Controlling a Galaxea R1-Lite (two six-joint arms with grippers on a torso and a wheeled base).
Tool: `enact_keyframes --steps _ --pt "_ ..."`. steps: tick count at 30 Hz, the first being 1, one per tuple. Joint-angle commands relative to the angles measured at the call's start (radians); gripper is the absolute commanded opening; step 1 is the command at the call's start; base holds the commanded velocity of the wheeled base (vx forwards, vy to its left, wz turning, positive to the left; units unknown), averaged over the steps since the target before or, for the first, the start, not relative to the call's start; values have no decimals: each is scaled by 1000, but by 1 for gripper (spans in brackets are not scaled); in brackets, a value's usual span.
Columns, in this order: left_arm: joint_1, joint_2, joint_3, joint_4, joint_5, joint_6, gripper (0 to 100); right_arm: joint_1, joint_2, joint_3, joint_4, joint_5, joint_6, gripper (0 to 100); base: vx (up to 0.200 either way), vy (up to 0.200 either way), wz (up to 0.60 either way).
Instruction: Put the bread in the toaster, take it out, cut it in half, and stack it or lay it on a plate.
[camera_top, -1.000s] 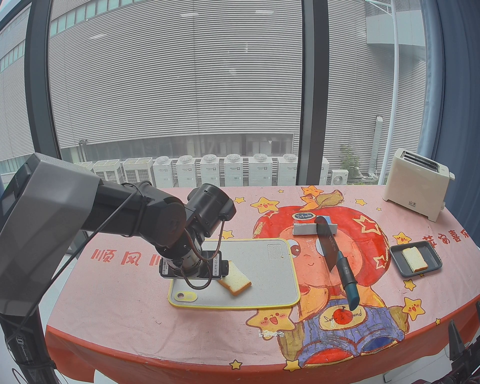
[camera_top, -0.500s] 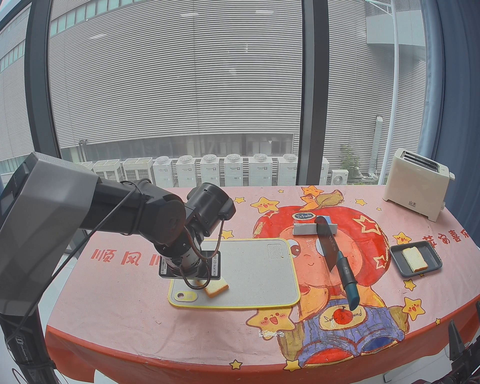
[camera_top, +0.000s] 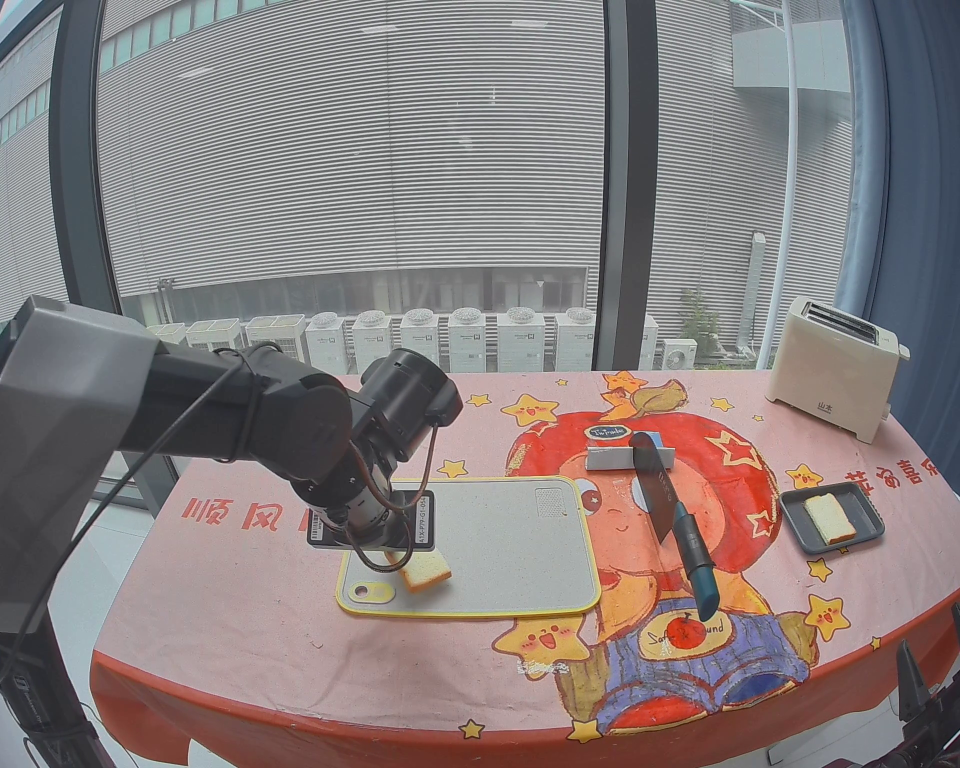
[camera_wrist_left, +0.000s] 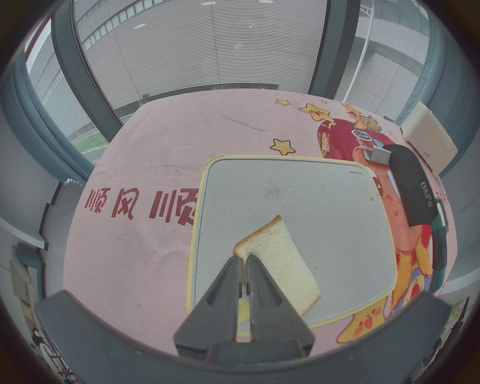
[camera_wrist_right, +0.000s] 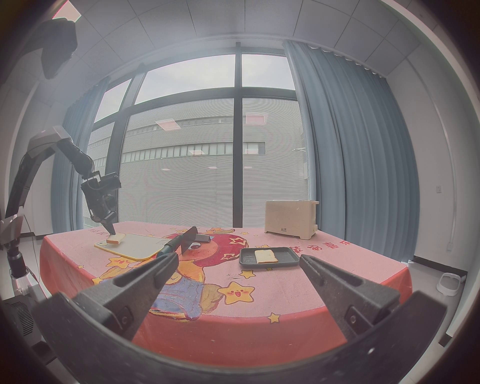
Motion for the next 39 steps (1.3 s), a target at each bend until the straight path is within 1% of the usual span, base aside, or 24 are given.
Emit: enact_keyframes --steps 1,6,9,12,13,17,20,21,24,28,31,32,33,39 --pt "-1 -73 13 1 -1 1 0 0 -16 18 1 0 0 100 0 0 0" --pt "-1 -134 34 1 -4 1 0 0 -16 18 1 0 0 100 0 0 0" --pt "-5 -172 97 -13 -4 0 0 0 -16 18 1 0 0 100 0 0 0" --pt "-9 -208 120 -14 -7 -2 0 0 -16 18 -1 0 0 100 0 0 0" --pt "-9 -245 135 -16 -10 0 0 0 -16 18 -1 0 0 100 0 0 0" --pt "-2 -307 143 -7 -3 -2 0 0 -16 18 1 0 0 100 0 0 0" --pt "-1 -353 151 -2 -7 -8 0 0 -16 18 -1 0 0 100 0 0 0" --pt "1 -404 178 -4 -7 -6 0 0 -16 18 1 0 0 100 0 0 0" --pt "2 -472 232 -8 -9 -2 0 0 -16 18 1 0 0 100 0 0 0" --pt "-1 -557 310 -19 -20 -3 0 0 -16 18 1 0 0 100 0 0 0" --pt "-4 -577 333 -28 -23 21 0 0 -16 18 1 -3 0 100 0 0 0" --pt "-2 -576 341 -33 -21 37 0 0 -16 18 -1 -3 0 100 0 0 0" --pt "-2 -573 342 -37 -18 41 0 0 -16 18 1 -1 0 100 0 0 0" --pt "-4 -570 359 -45 -23 43 0 0 -16 18 -1 -1 0 100 0 0 0"
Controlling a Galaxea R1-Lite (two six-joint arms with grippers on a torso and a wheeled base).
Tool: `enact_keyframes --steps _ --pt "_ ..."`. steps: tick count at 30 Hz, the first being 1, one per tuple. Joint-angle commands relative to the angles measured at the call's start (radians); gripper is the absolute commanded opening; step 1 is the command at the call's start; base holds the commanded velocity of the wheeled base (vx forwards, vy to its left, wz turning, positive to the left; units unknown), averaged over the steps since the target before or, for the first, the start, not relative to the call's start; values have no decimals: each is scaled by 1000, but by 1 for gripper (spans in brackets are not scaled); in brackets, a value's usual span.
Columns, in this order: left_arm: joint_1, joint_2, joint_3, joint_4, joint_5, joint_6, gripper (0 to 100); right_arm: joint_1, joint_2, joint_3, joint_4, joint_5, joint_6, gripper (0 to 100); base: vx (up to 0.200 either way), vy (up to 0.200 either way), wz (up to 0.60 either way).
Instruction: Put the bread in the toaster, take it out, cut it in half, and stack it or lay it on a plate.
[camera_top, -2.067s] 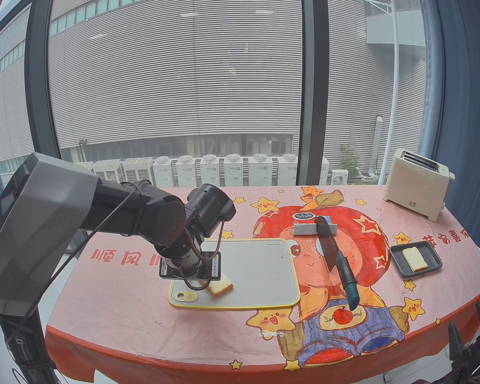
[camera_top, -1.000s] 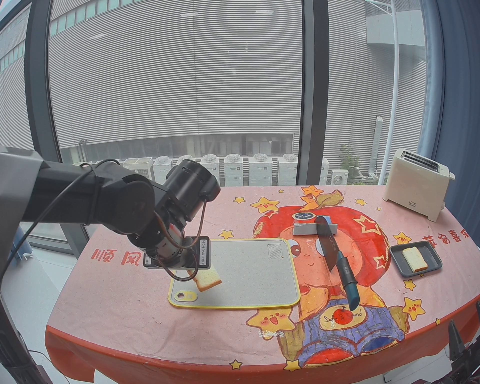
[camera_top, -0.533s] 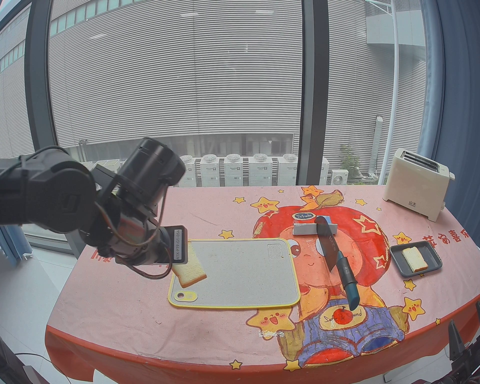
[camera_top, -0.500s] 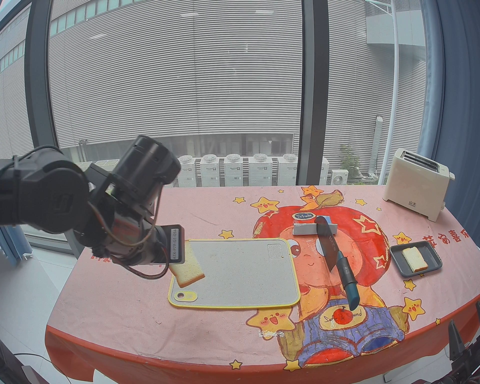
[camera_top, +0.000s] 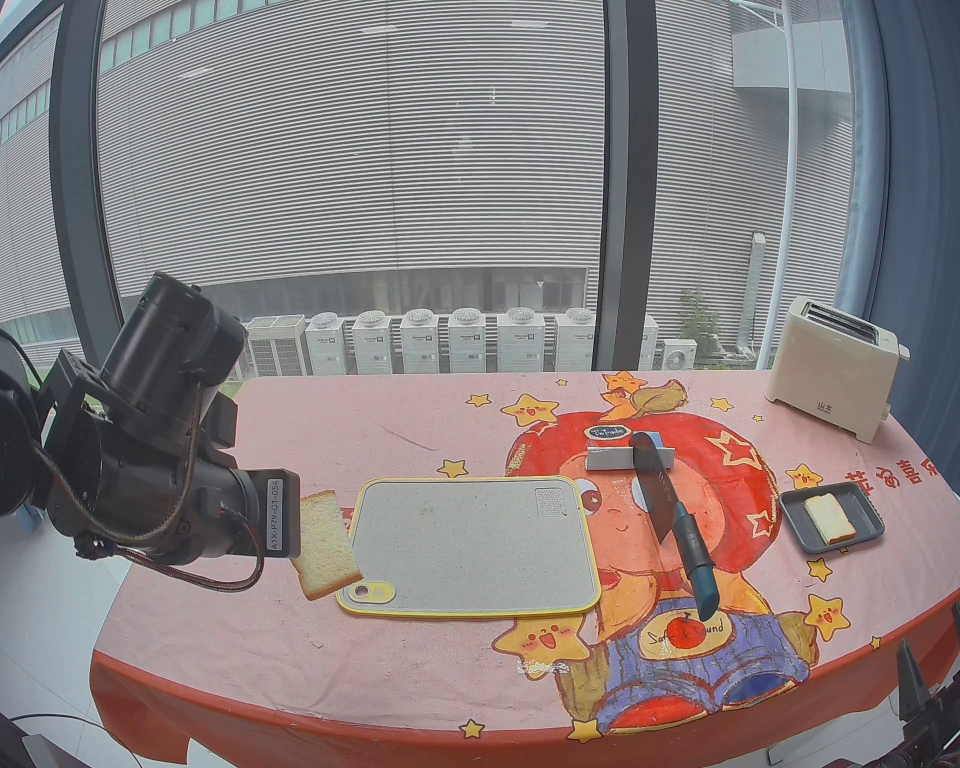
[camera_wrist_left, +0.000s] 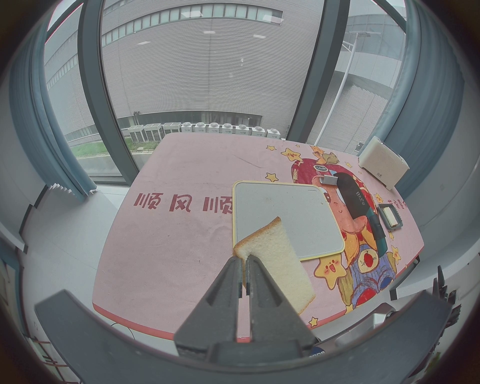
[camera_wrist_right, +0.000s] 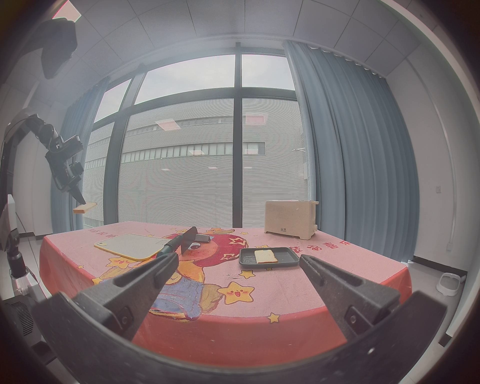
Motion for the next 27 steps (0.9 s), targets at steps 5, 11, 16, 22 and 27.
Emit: enact_keyframes --steps 5,11,16,22,27 --pt "-1 -21 26 -28 0 3 0 0 -16 18 1 0 0 100 0 0 0" --pt "5 -27 52 -37 -2 -11 0 0 -16 18 -1 0 0 100 0 -33 0" --pt "4 -47 54 -41 -2 -11 0 0 -16 18 1 0 0 100 0 -200 0" --pt "5 -47 75 -86 1 -8 0 0 -16 18 1 0 0 100 0 -200 0" --pt "4 -50 78 -86 1 -5 0 0 -16 18 -1 0 0 100 0 -200 0"
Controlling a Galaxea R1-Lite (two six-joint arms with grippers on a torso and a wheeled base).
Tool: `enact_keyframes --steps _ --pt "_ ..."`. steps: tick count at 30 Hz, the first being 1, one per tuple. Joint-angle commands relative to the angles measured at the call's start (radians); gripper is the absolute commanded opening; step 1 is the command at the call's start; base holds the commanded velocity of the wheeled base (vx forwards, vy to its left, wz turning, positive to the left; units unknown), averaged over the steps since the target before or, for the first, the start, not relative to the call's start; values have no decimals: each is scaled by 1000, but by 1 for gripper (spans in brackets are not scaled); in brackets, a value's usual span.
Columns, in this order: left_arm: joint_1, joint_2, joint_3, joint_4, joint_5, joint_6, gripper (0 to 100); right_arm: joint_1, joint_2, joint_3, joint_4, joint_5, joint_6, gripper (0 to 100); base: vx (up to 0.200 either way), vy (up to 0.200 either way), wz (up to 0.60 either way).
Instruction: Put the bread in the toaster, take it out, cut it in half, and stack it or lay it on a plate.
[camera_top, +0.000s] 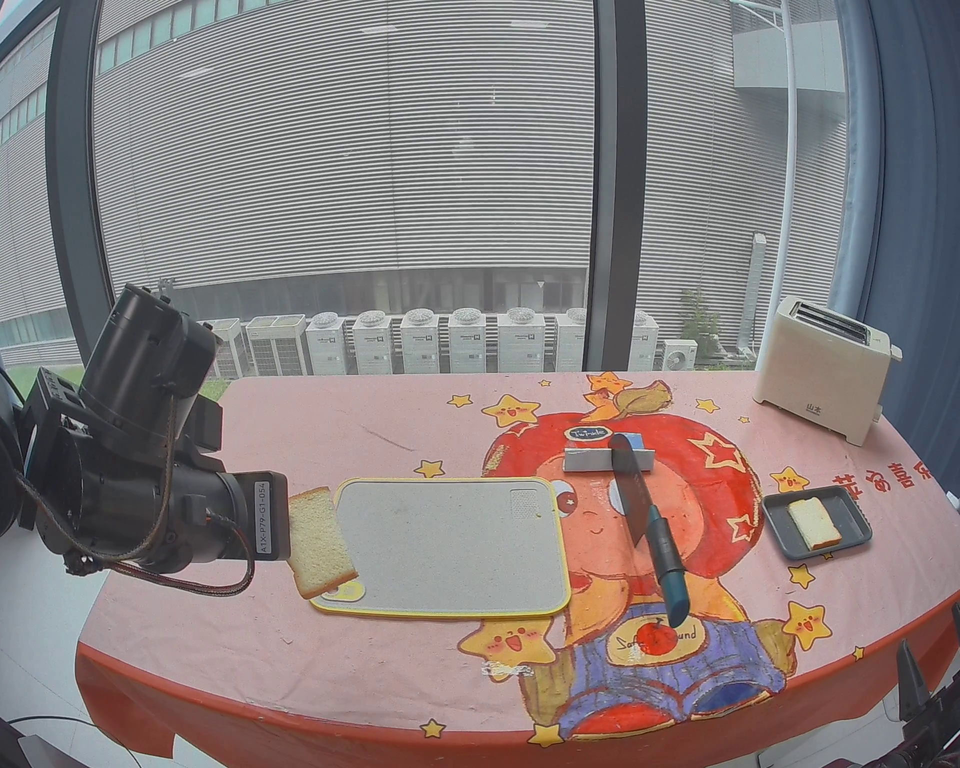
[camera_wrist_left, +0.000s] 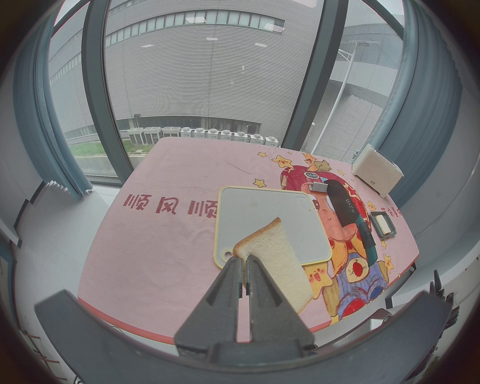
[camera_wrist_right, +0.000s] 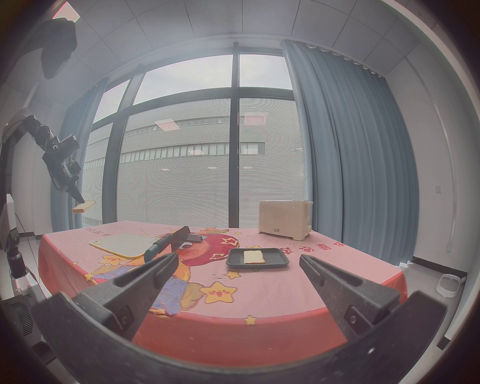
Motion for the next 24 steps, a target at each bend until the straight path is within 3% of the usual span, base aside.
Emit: enact_keyframes --steps 1,24 --pt "-2 -1 4 0 1 2 0 0 -16 18 -1 1 0 100 0 -200 0" --pt "-3 -17 9 0 -1 8 0 0 -16 18 -1 1 0 100 0 -200 0"
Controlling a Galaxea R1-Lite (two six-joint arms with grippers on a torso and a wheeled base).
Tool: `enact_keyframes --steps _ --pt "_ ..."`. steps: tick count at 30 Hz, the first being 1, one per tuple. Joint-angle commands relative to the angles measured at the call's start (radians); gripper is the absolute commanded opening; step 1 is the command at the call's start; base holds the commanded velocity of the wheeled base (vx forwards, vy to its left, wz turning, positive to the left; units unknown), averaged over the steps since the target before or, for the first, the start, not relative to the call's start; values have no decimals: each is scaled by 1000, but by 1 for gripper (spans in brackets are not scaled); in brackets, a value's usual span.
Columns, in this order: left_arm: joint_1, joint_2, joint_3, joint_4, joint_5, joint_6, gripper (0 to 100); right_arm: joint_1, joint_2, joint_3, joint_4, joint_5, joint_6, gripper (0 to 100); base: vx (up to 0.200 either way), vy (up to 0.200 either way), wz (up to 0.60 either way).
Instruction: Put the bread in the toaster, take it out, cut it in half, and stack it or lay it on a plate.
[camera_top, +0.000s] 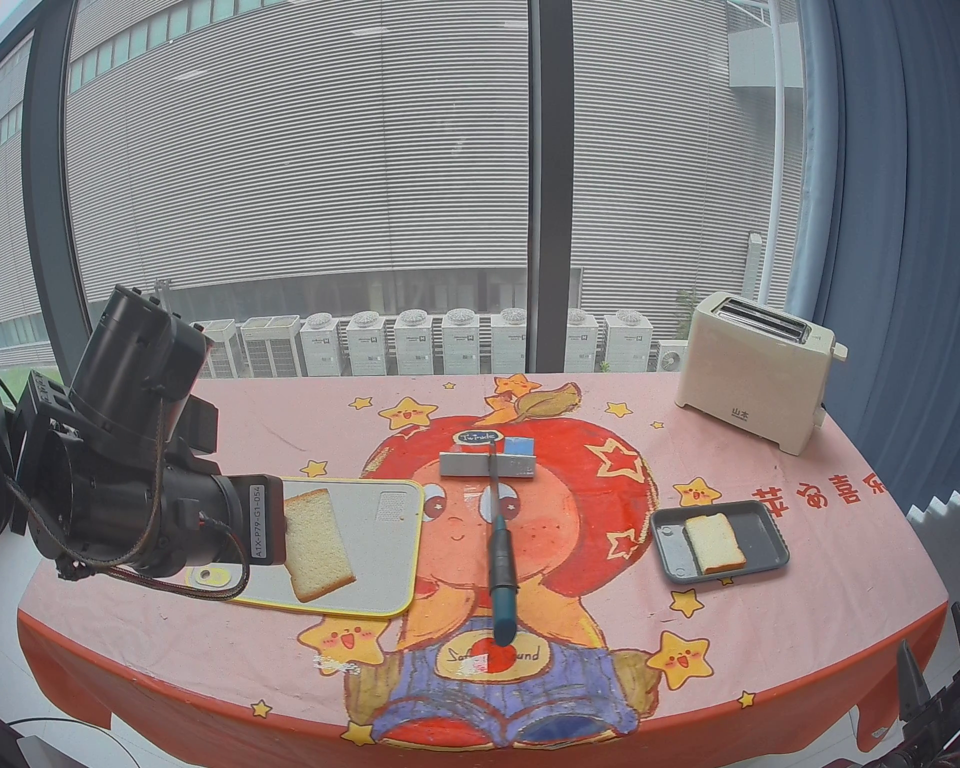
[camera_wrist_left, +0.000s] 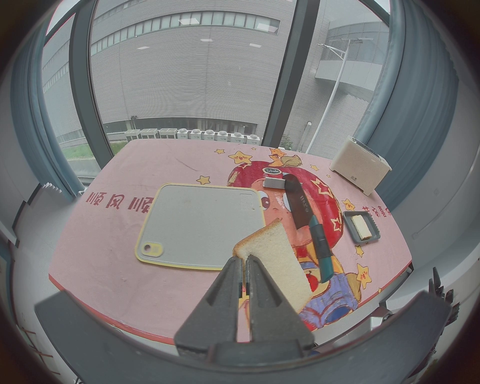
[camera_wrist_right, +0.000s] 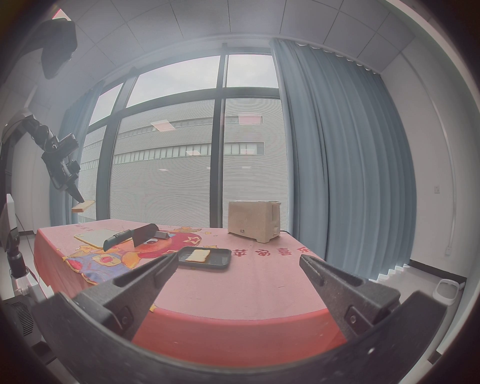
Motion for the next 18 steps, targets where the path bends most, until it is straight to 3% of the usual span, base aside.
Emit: enact_keyframes --steps 1,16,18 --pt "0 1 -1 0 1 0 0 0 -16 18 0 1 0 100 0 -200 0" --pt "-6 -1 5 0 -1 1 0 0 -16 18 0 1 0 100 0 -200 0" --pt "-8 1 16 -1 -1 12 0 0 -16 18 1 1 0 100 0 0 0"
